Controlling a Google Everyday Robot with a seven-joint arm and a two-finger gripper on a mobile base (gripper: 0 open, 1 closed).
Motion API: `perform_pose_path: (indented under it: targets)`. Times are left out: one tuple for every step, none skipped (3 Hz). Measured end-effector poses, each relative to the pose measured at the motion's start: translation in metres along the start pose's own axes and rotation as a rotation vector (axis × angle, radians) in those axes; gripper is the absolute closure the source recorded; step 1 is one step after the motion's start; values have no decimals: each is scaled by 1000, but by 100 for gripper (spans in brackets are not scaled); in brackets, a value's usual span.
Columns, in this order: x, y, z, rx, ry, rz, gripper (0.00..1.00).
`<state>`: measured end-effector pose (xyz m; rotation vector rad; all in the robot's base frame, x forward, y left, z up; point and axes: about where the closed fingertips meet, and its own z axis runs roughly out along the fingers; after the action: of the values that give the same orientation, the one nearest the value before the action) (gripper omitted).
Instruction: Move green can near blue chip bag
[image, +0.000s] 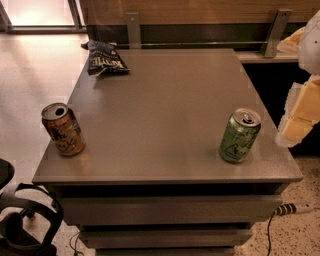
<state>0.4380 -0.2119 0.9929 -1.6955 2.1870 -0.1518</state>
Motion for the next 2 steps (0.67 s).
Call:
perform_pose_path:
  targets:
    - [0, 0, 0, 0, 0, 0, 0]
    - [3, 0, 1, -9, -26, 3, 0]
